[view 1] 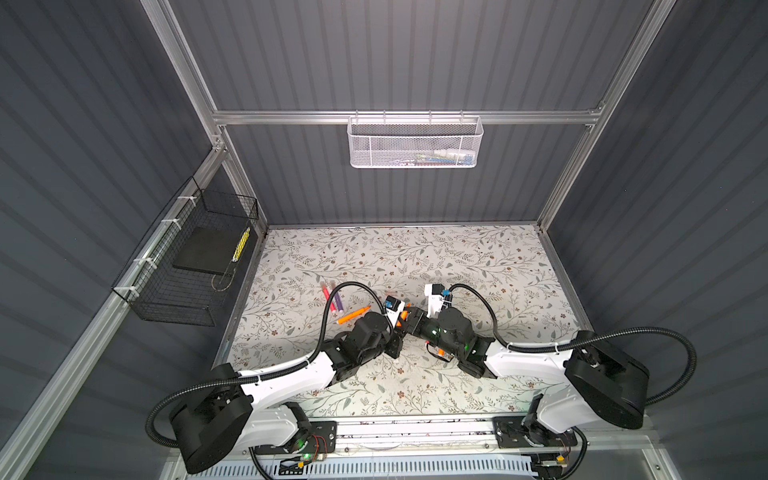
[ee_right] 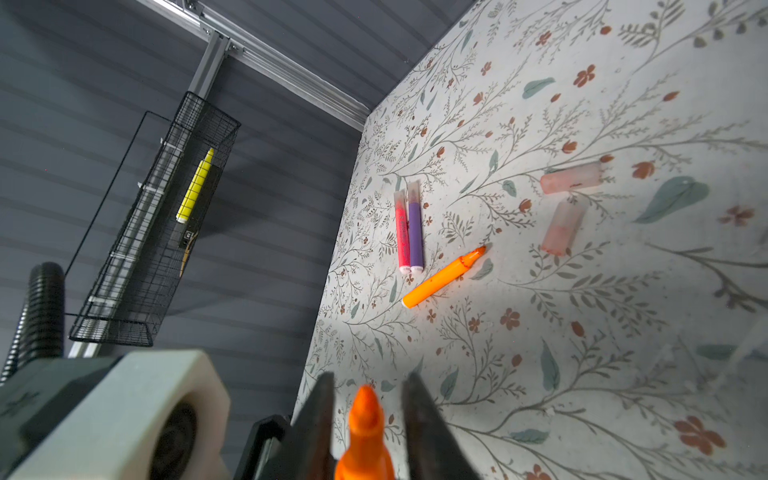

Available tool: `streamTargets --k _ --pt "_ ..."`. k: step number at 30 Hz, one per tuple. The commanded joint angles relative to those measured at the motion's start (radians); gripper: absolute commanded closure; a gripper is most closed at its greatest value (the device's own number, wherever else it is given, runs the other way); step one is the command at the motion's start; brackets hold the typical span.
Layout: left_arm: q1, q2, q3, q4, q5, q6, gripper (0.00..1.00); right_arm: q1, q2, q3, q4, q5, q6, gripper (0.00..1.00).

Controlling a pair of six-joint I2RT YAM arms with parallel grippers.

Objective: Insert the pens into the pen caps
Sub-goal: 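Reach the right gripper out to a loose pink cap and grasp it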

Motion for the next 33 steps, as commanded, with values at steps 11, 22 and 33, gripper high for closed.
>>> streamTargets --k 11,22,33 --pt "0.268 -0.41 -0.16 -0.301 -0.18 -0.196 1.0 -0.066 0.083 0.282 -0.586 0.161 -0.164 0.45" --pt "0.268 -0.536 -0.237 -0.258 -0.073 -0.183 1.0 -0.088 0.497 0.826 -1.051 0.208 -0.309 0.52" --pt "0.269 -0.501 -0.221 -0.254 -0.099 -0.232 1.0 -0.095 0.71 1.058 -1.229 0.24 -0.355 0.54"
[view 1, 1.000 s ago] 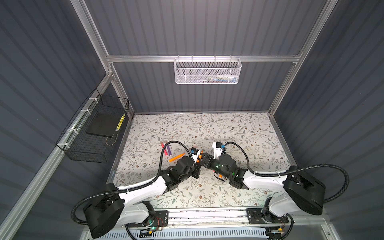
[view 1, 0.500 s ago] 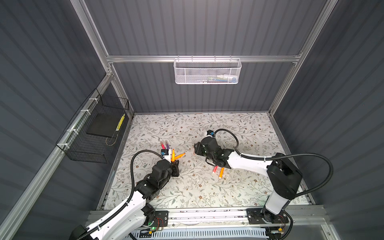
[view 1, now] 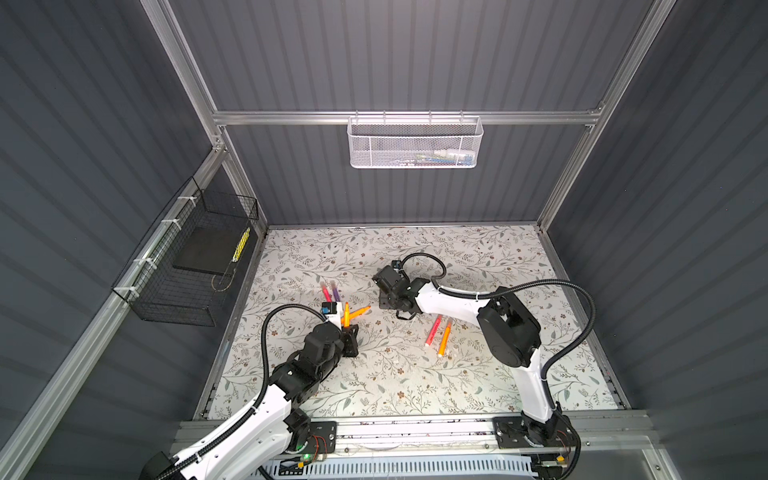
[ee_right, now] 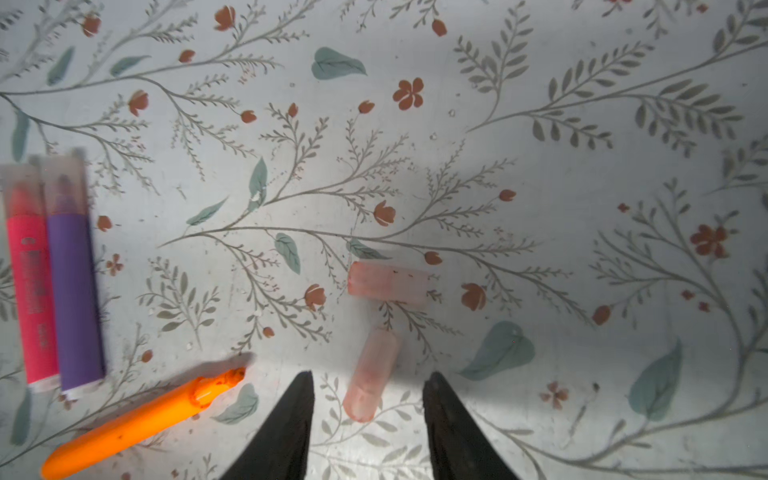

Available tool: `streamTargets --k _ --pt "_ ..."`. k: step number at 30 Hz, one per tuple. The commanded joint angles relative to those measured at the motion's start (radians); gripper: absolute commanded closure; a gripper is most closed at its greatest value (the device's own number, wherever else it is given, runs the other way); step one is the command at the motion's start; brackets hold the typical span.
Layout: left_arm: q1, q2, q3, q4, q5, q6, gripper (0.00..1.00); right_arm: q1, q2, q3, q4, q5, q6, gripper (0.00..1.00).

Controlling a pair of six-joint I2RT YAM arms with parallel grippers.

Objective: Insert the pens into the pen caps
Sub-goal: 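Reach the right gripper out to a loose pink cap and grasp it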

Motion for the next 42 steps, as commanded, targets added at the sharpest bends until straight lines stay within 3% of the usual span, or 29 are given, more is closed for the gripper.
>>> streamTargets --k 1,17,26,30,36,42 --pt "0.002 -0.002 0.004 0.007 -0.009 -0.024 1.0 -0.007 0.046 0.062 -0.103 0.02 -0.03 0.54" --pt "0.001 -0.057 -0.002 0.017 0.048 -0.011 1.0 -0.01 0.127 0.116 -0.168 0.057 -0.032 0.66" --pt "0.001 -0.116 -0.003 -0.016 0.015 -0.026 1.0 -0.01 0.17 0.151 -0.192 0.048 -0.029 0.67" --pt "0.002 -0.088 0.009 -0.017 0.017 -0.033 1.0 -0.01 0.167 0.138 -0.182 0.03 -0.02 0.8" --pt "0.002 -0.046 0.021 0.007 0.056 -0.029 1.0 -0.01 0.1 0.041 -0.112 0.012 0.007 0.88" --pt "0.0 0.041 0.04 0.095 0.268 0.049 1.0 -0.017 -0.092 -0.147 0.02 0.009 0.041 0.89"
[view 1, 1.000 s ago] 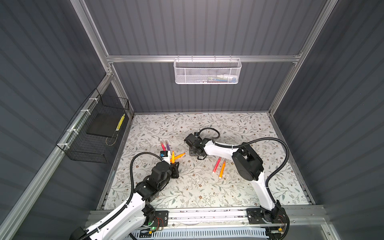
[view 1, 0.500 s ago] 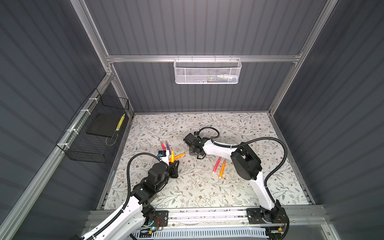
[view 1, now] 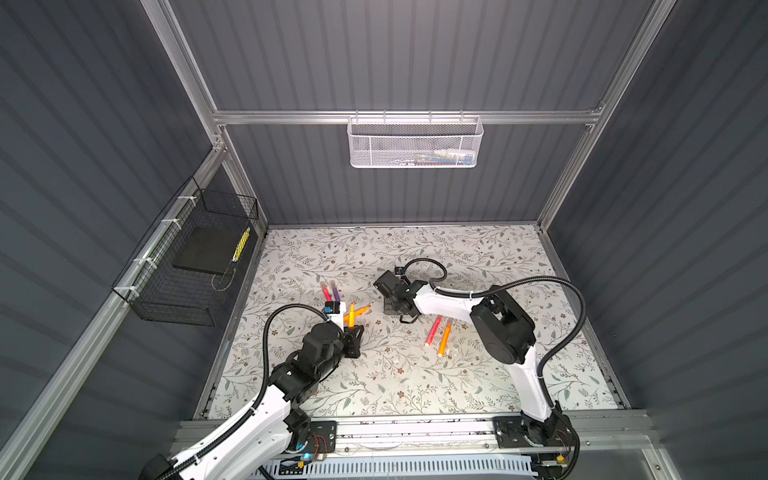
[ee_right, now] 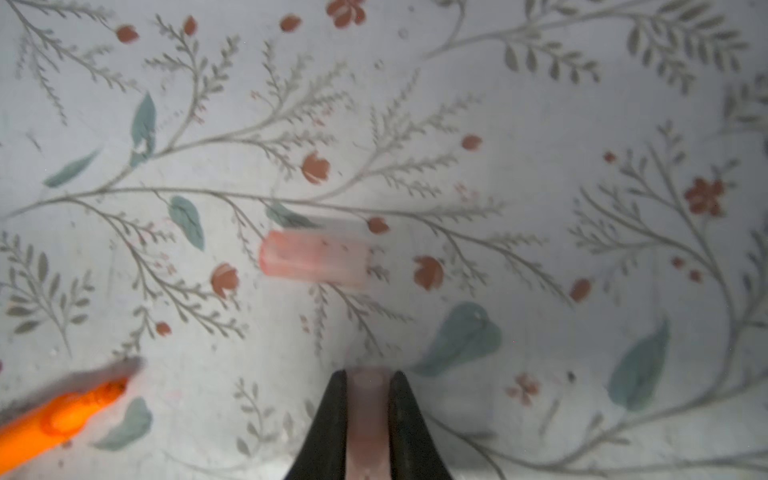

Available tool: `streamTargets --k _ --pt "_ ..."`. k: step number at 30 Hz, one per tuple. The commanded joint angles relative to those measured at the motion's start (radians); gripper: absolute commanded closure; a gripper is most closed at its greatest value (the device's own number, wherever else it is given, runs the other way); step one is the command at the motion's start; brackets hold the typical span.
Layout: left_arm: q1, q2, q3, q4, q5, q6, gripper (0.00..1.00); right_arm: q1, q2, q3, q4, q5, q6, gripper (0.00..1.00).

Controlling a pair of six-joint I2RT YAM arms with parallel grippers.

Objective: Insert the pens into the pen caps
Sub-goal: 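Reach the right gripper out to a loose pink cap and grasp it, then carry the pink cap above the orange marker tip with the right gripper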

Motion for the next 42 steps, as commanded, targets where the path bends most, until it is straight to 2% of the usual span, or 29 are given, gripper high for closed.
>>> streamTargets --k 1,4,8,12,17,19,26,34,42 --pt "-0.002 0.064 0.04 0.09 0.163 0.051 1.0 -0.011 -0.135 -0.115 0.072 -0.003 0.038 0.89" --pt "-0.045 0.145 0.052 0.158 0.214 0.072 1.0 -0.017 -0.3 -0.268 0.162 0.008 0.067 0.89" --pt "-0.239 0.227 0.095 0.192 0.089 0.153 1.0 -0.021 -0.543 -0.507 0.294 0.048 0.118 0.89" --pt "-0.349 0.3 0.096 0.324 0.083 0.186 1.0 -0.026 -0.791 -0.743 0.442 0.075 0.161 0.92" --pt "-0.457 0.423 0.115 0.474 0.063 0.209 1.0 -0.026 -1.058 -0.979 0.667 0.012 0.197 0.95" --pt "-0.485 0.471 0.129 0.523 0.068 0.207 1.0 -0.026 -1.12 -1.058 0.77 -0.019 0.206 0.97" --pt "-0.53 0.647 0.208 0.593 0.048 0.192 1.0 -0.025 -1.218 -1.188 0.961 -0.08 0.224 1.0" --pt "-0.531 0.699 0.22 0.63 -0.008 0.185 1.0 -0.022 -1.225 -1.173 0.928 -0.121 0.211 1.0" --pt "-0.531 0.712 0.226 0.637 -0.038 0.18 1.0 -0.01 -1.186 -1.175 0.998 -0.166 0.208 1.0"
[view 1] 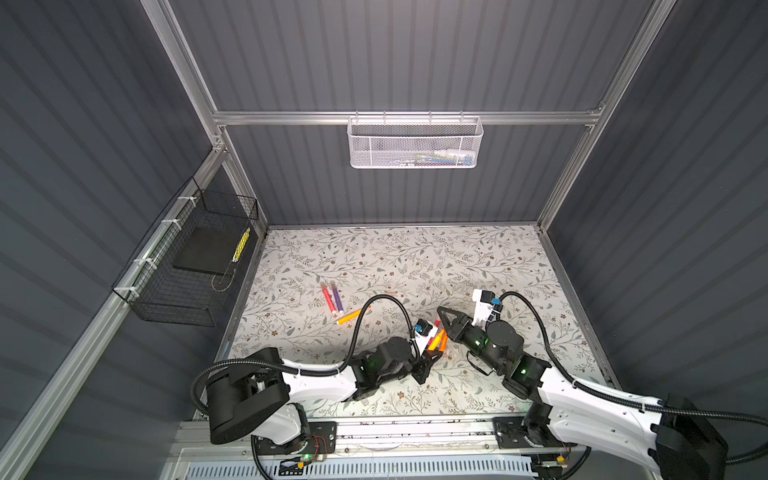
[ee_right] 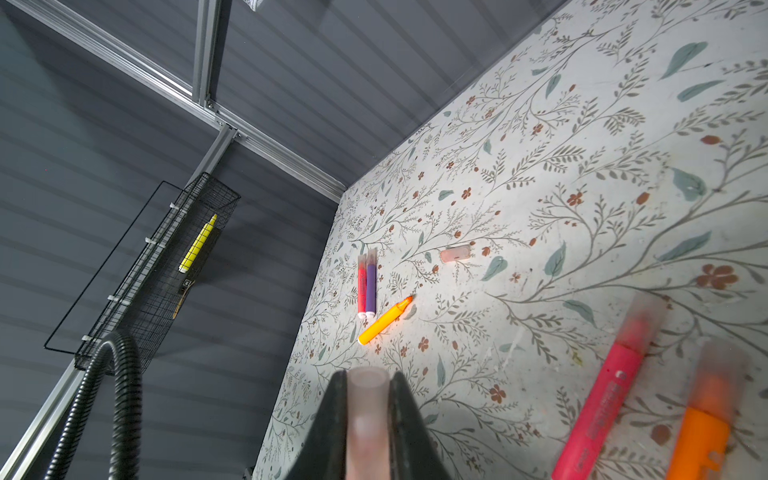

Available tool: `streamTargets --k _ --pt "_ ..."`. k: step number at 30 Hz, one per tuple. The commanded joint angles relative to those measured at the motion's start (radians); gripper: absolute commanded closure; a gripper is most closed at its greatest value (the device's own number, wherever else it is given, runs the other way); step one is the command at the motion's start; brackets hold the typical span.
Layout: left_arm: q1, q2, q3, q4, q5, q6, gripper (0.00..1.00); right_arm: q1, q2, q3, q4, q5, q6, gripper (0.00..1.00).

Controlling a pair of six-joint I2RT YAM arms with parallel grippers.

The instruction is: Insert the pens into the pen caps

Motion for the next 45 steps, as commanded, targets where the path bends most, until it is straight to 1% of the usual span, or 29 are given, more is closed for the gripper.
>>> streamTargets --k 1,8,15,18,23,30,40,45 --pt "-0.004 0.009 0.026 0.028 -0.032 0.003 1.0 0.011 0.019 0.01 0.052 -0.028 -0.008 1.0" --pt "-0.004 -0.021 0.0 0.032 -0.072 -0.009 1.0 0.02 0.024 0.004 0.068 -0.011 -0.007 1.0" --pt "-0.004 -0.033 -0.023 0.024 -0.063 -0.005 1.0 0.02 -0.074 -0.004 -0.004 0.051 -0.02 1.0" --pt "-0.004 -0.05 -0.038 0.04 -0.07 -0.012 1.0 0.02 -0.089 -0.009 -0.009 0.042 -0.016 1.0" --pt "-0.004 -0.084 -0.039 0.041 -0.074 -0.011 1.0 0.023 -0.055 -0.022 0.03 0.017 0.003 1.0" --pt "-0.004 -0.078 -0.031 0.021 -0.102 -0.007 1.0 0.033 -0.024 -0.021 0.064 -0.003 0.011 1.0" --pt "-0.004 -0.079 -0.041 0.025 -0.098 -0.005 1.0 0.033 -0.069 -0.015 0.036 0.005 -0.001 1.0" --pt "-0.004 -0.074 -0.036 0.022 -0.088 -0.001 1.0 0.034 -0.068 -0.011 0.036 0.007 -0.004 1.0"
